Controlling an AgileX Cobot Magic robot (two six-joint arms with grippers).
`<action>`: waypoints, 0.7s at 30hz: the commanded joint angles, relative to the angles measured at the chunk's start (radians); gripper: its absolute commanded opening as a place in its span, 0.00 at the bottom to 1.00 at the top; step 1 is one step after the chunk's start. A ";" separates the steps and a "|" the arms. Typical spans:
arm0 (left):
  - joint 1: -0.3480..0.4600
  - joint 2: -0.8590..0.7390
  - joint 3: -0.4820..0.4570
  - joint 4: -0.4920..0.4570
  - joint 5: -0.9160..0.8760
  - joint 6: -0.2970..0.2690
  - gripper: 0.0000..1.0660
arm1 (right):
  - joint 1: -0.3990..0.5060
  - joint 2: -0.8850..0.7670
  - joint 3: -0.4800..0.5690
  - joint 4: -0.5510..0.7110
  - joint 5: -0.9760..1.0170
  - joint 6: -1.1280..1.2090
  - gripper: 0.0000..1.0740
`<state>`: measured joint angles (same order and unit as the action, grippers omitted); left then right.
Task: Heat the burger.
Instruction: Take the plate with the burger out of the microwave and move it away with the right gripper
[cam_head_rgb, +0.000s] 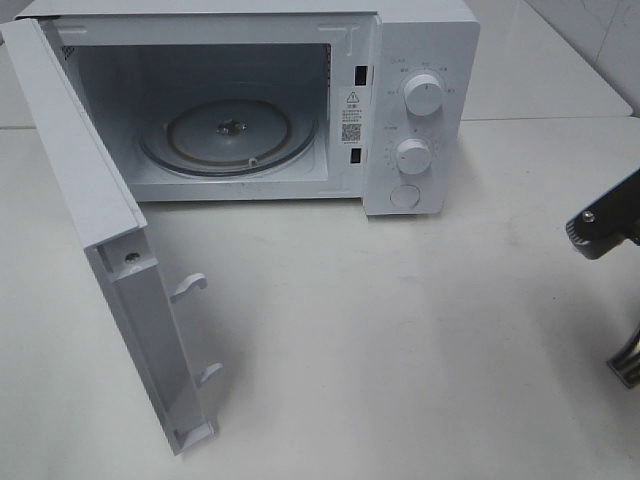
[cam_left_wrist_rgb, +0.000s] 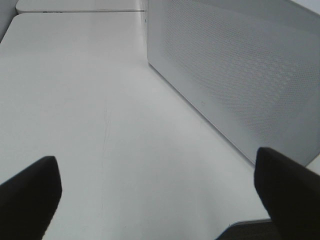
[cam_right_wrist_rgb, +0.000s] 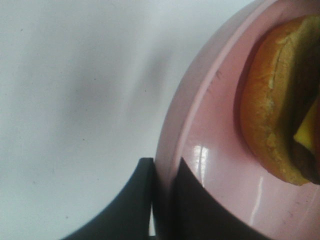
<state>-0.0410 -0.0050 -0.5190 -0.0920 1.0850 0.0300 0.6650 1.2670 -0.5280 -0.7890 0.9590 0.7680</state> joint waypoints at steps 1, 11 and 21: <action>0.000 -0.006 0.002 -0.001 -0.014 -0.005 0.94 | -0.001 0.088 -0.040 -0.089 0.032 0.145 0.00; 0.000 -0.006 0.002 -0.001 -0.014 -0.005 0.94 | -0.076 0.255 -0.105 -0.106 -0.028 0.244 0.01; 0.000 -0.006 0.002 -0.001 -0.014 -0.005 0.94 | -0.169 0.401 -0.155 -0.115 -0.132 0.246 0.03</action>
<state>-0.0410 -0.0050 -0.5190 -0.0920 1.0850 0.0300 0.5020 1.6700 -0.6770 -0.8460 0.7890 1.0020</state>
